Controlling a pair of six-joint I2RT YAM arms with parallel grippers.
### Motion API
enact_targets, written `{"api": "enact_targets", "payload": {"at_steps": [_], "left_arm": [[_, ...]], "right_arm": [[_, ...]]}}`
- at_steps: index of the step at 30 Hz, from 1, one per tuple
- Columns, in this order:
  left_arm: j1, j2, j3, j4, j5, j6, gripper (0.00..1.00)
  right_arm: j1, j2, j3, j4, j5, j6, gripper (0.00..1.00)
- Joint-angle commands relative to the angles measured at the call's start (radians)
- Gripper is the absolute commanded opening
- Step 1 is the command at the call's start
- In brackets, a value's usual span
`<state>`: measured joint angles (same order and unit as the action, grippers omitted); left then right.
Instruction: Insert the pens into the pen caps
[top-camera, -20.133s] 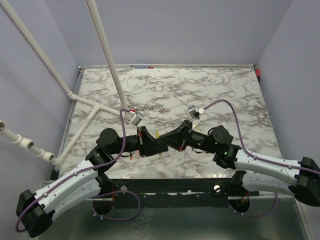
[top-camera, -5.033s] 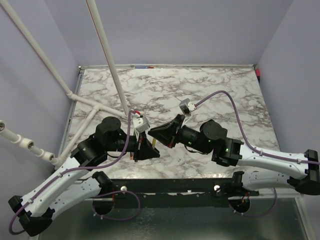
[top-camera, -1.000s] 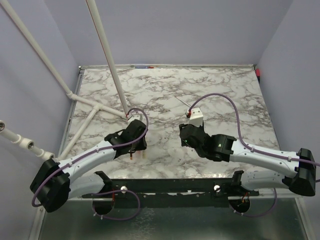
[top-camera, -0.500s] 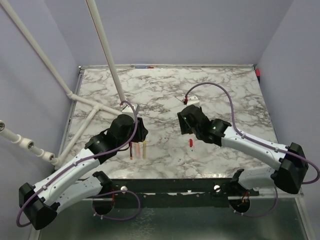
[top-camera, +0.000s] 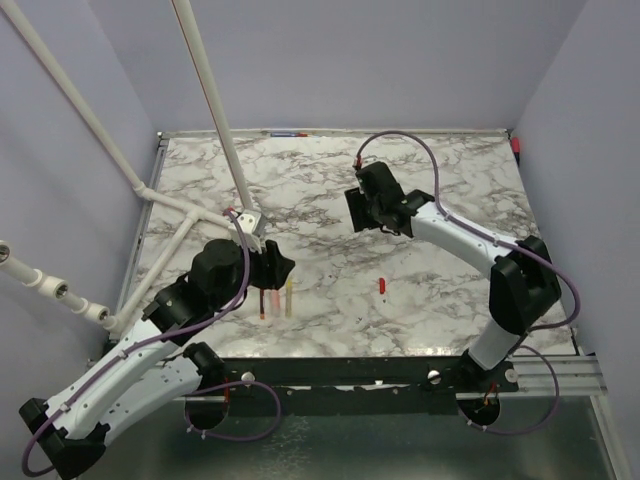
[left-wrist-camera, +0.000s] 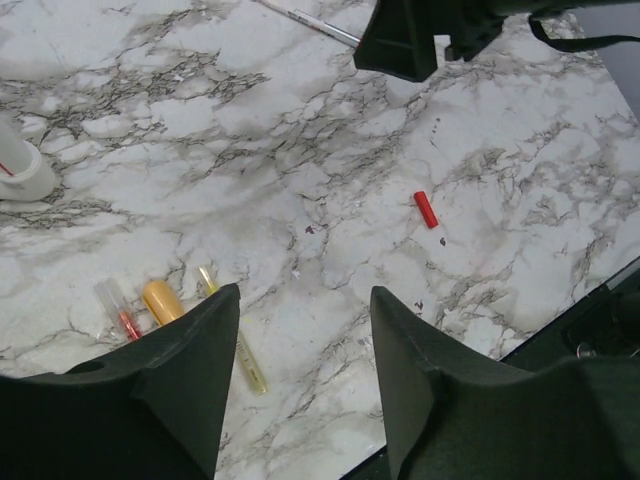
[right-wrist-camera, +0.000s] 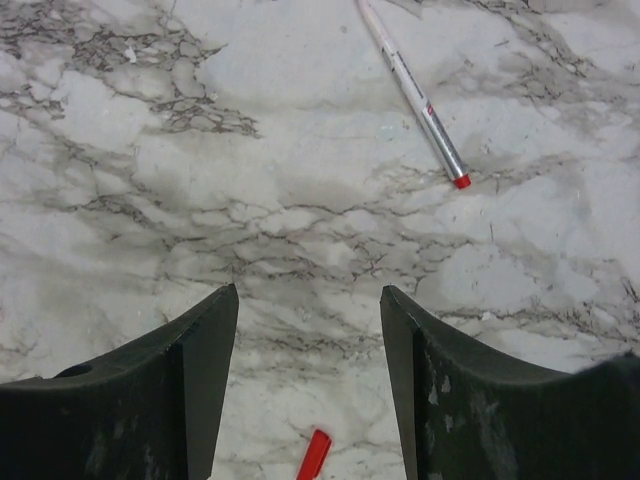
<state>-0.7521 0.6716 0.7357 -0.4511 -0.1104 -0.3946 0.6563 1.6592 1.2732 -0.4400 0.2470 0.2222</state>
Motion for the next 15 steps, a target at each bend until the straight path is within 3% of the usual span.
{"api": "enact_targets", "payload": {"at_steps": [1,15], "left_arm": [[0.004,-0.032,-0.027,0.024,0.042,0.025,0.58],[0.005,-0.07,-0.031,0.029,0.016,0.017,0.65]], "right_arm": [[-0.056,0.107,0.093,-0.021,-0.068,-0.065,0.63],[-0.216,0.42,0.392,-0.058,-0.231,-0.107,0.6]]}}
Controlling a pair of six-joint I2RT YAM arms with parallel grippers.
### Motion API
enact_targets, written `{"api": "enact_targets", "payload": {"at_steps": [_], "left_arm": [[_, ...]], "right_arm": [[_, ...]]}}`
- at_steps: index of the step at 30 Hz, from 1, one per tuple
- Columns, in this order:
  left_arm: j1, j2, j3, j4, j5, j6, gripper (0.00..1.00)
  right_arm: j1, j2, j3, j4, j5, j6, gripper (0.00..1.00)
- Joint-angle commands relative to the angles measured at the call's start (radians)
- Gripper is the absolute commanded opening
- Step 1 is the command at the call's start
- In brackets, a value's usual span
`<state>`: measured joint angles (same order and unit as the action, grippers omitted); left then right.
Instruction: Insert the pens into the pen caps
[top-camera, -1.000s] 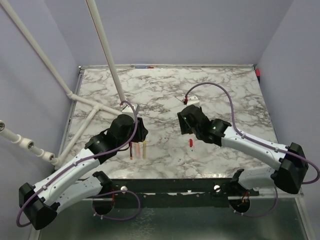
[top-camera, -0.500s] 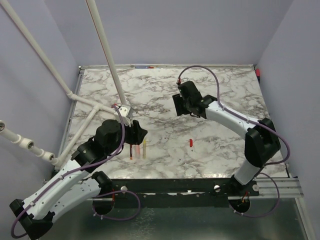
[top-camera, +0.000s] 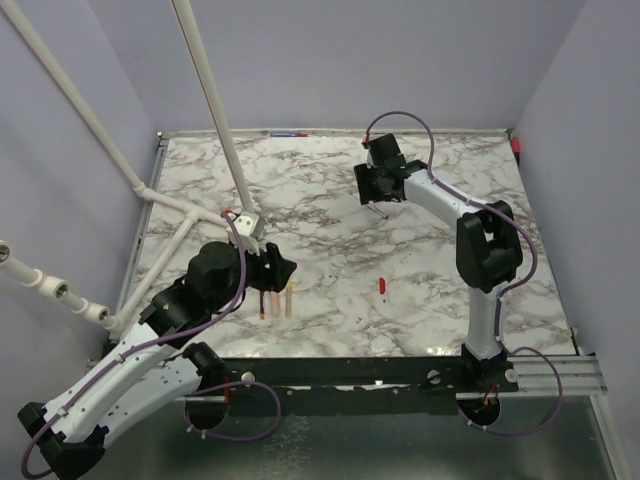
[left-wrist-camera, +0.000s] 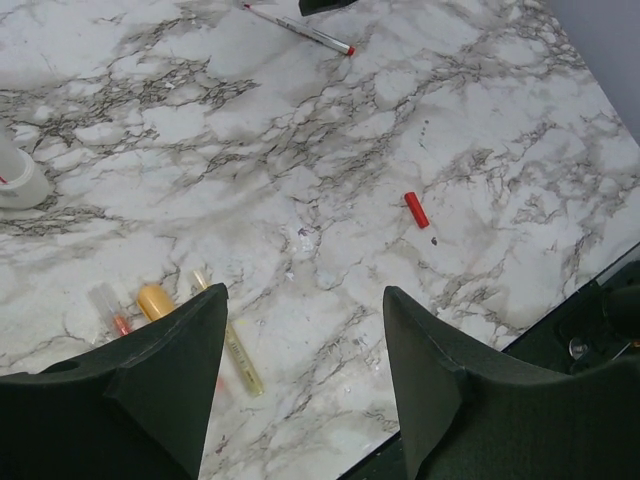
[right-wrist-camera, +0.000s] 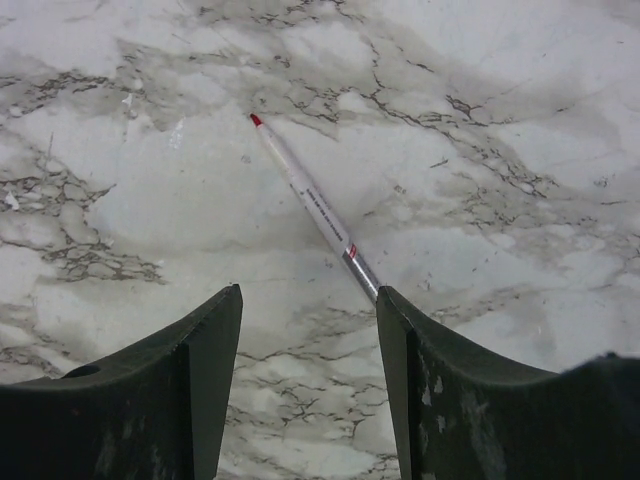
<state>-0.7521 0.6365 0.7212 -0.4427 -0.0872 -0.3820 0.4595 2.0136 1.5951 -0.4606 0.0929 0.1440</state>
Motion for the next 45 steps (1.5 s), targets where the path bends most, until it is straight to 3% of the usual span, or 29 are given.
{"api": "enact_targets", "payload": {"at_steps": [1,12,26,33,42,45], "left_arm": [[0.005,-0.04,-0.017,0.021,-0.008,0.003,0.65],[0.004,-0.056,-0.022,0.021,0.004,0.005,0.65],[0.004,-0.051,-0.023,0.022,0.004,0.004,0.65],[0.004,-0.036,-0.021,0.021,0.003,0.005,0.65],[0.004,-0.03,-0.023,0.021,0.001,0.003,0.65],[0.005,-0.028,-0.023,0.021,0.001,0.003,0.65]], "right_arm": [[-0.023,0.086,0.096,-0.045,-0.084,-0.033,0.6],[-0.033,0.285,0.318,-0.12,-0.112,-0.061,0.55],[-0.033,0.316,0.223,-0.065,-0.102,-0.068,0.46],[-0.033,0.281,0.114,-0.033,-0.044,-0.071,0.36],[-0.032,0.239,0.018,0.0,-0.06,-0.033,0.03],[-0.032,0.213,0.007,0.002,-0.074,-0.011,0.01]]}}
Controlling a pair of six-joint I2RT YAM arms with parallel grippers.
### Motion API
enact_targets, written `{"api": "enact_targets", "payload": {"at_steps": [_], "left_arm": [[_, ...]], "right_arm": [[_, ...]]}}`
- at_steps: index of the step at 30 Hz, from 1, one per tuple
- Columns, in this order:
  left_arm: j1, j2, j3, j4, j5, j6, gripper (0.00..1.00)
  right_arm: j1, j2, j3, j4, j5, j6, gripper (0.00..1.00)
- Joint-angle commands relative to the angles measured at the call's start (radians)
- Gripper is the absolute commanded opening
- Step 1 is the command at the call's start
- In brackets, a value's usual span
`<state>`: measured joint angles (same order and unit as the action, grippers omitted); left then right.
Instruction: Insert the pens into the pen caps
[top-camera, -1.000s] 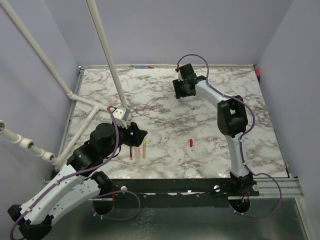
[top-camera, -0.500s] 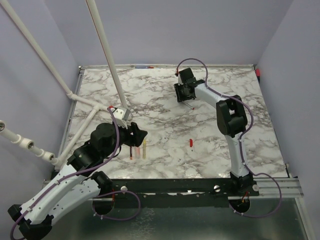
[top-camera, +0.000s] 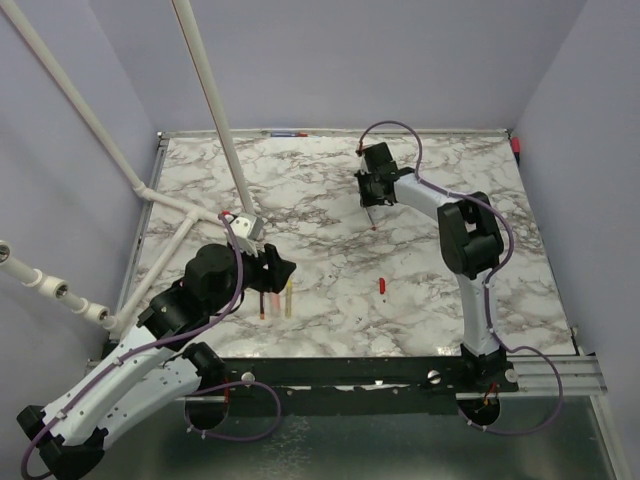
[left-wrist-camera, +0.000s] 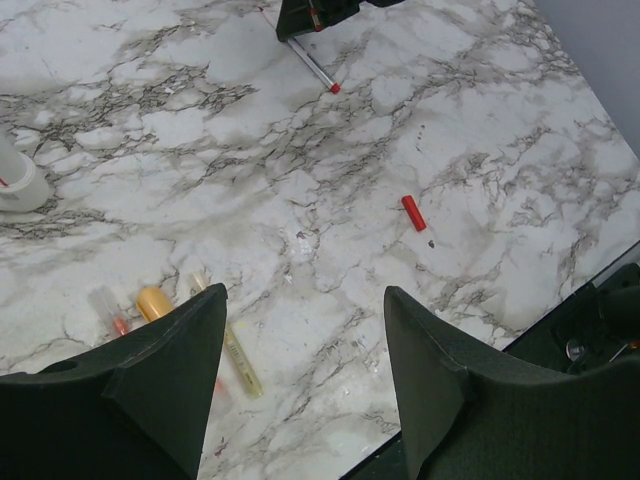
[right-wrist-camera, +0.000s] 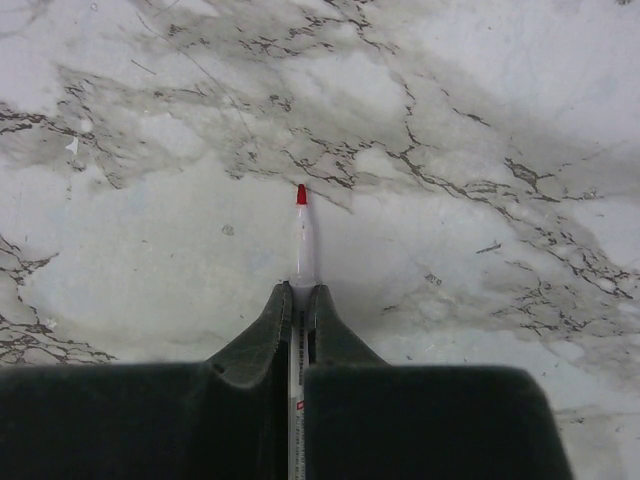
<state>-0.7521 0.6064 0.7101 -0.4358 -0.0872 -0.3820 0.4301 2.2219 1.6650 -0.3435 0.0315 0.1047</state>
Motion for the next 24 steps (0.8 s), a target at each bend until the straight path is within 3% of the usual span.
{"api": "enact_targets", "payload": {"at_steps": [1,13,24], "left_arm": [[0.005,0.004,-0.012,0.014,0.002,0.003,0.65],[0.004,0.028,-0.012,0.019,0.026,-0.005,0.66],[0.004,0.061,0.002,0.038,0.083,-0.021,0.72]], "right_arm": [[-0.003,-0.008,-0.065,-0.113,-0.018,0.035,0.01],[0.018,-0.213,-0.184,-0.056,-0.082,0.097,0.01],[0.081,-0.526,-0.447,0.101,-0.172,0.223,0.01]]}}
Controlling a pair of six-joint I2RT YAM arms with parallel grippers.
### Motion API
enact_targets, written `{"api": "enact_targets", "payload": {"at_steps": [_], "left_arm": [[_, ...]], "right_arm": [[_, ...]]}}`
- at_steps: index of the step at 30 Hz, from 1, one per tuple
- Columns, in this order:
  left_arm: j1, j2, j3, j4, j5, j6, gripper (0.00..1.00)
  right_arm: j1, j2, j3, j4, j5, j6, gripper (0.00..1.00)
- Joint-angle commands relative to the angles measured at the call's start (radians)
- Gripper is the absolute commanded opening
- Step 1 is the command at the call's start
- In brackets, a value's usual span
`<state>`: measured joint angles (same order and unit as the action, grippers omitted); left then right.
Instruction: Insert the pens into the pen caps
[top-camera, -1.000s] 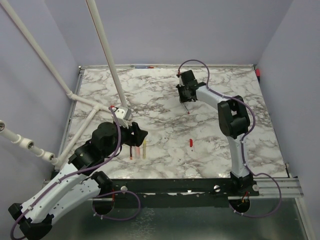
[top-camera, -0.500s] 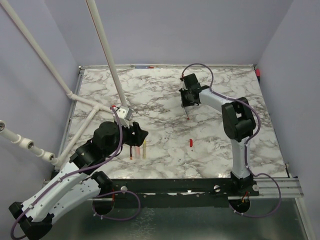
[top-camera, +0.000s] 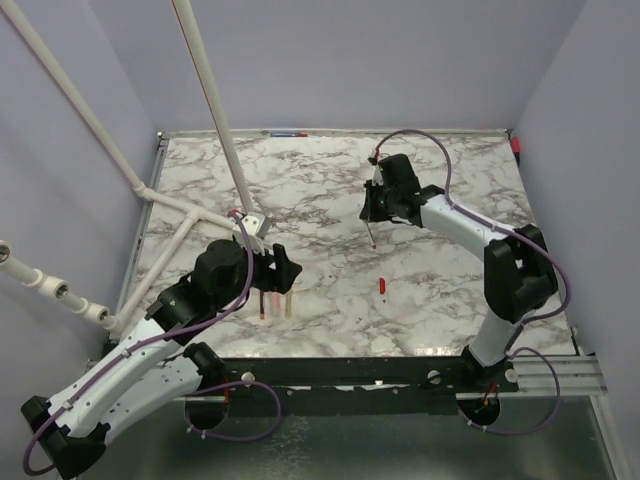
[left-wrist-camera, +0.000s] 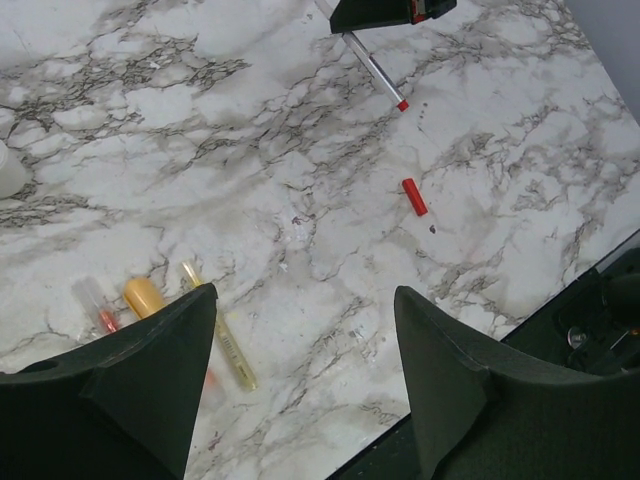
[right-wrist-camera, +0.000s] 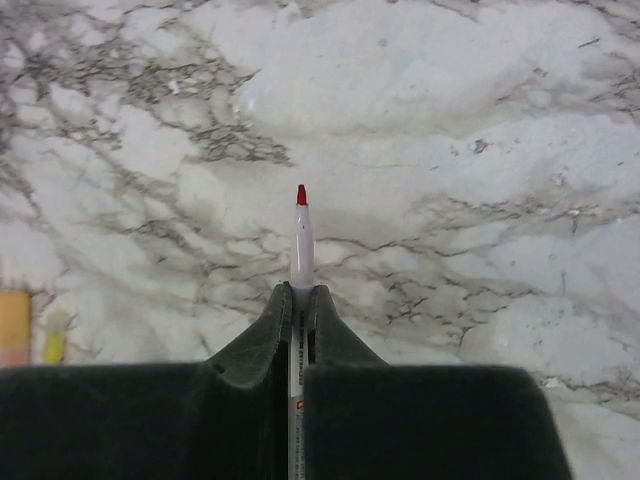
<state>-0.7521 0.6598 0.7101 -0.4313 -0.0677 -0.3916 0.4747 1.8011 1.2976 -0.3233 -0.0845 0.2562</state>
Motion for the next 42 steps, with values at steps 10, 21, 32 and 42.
{"api": "enact_targets", "payload": {"at_steps": [10,21,32,42], "left_arm": [[0.005,0.036,-0.042,0.218,0.381,-0.081,0.72],[0.004,0.059,-0.12,0.464,0.541,-0.264,0.72],[0.005,0.047,-0.204,0.733,0.606,-0.459,0.72],[0.004,0.059,-0.212,0.817,0.608,-0.533,0.72]], "right_arm": [[0.111,-0.449,-0.383,0.364,-0.175,0.272,0.01],[0.2,-0.743,-0.589,0.616,-0.276,0.46,0.01],[0.261,-0.823,-0.641,0.826,-0.36,0.588,0.01],[0.337,-0.795,-0.628,0.898,-0.333,0.599,0.01]]}}
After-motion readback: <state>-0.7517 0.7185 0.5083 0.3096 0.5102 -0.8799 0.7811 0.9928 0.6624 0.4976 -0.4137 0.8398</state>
